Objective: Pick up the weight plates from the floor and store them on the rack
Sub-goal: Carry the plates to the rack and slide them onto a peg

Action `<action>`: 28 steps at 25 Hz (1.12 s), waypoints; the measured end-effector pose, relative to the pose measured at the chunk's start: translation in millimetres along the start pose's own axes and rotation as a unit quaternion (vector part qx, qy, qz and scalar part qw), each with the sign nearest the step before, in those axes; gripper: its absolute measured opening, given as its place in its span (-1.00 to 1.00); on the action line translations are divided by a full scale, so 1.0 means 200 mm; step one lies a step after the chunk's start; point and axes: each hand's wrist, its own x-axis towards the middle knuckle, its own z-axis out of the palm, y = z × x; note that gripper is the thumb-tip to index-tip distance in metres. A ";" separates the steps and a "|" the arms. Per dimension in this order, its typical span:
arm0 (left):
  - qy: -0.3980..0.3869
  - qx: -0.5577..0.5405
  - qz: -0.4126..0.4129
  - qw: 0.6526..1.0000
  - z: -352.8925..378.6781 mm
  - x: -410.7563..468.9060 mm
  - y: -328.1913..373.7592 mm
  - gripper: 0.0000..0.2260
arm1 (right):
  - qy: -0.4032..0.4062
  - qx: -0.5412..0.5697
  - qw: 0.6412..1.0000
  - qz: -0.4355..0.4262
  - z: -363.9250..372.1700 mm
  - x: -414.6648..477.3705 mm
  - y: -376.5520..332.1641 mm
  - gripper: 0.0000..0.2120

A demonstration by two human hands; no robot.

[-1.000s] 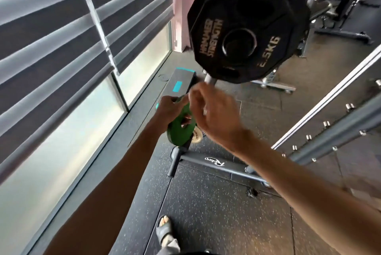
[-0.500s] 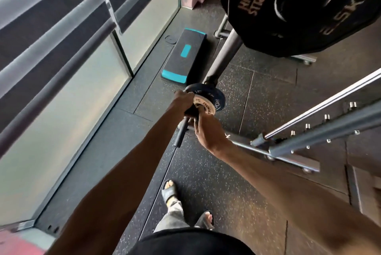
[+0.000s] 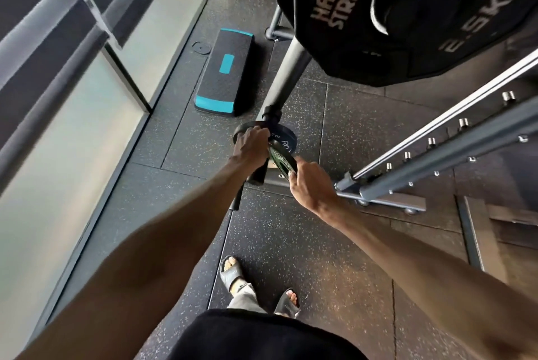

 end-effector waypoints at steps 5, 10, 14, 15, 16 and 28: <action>-0.041 0.170 0.095 0.980 0.11 0.03 -0.04 -0.71 | -0.017 -0.011 0.999 0.030 -0.01 -0.02 0.10 -0.72; -0.072 0.139 0.145 0.977 0.06 0.05 -0.09 -0.84 | -0.039 -0.012 0.998 0.046 0.00 -0.06 0.16 -0.76; -0.150 0.108 0.160 0.970 0.03 -0.08 -0.17 -0.88 | -0.057 -0.046 0.996 0.058 0.00 -0.04 0.16 -0.75; -0.171 0.107 0.165 0.965 0.02 -0.12 -0.18 -0.89 | -0.067 -0.052 0.995 0.061 0.01 -0.02 0.15 -0.74; -0.188 0.108 0.169 0.961 0.01 -0.15 -0.19 -0.90 | -0.078 -0.056 0.994 0.060 0.01 -0.01 0.14 -0.73; -0.215 0.069 0.040 0.973 0.15 -0.60 -0.60 -0.88 | -0.237 0.007 0.969 -0.072 0.17 0.21 -0.12 -0.48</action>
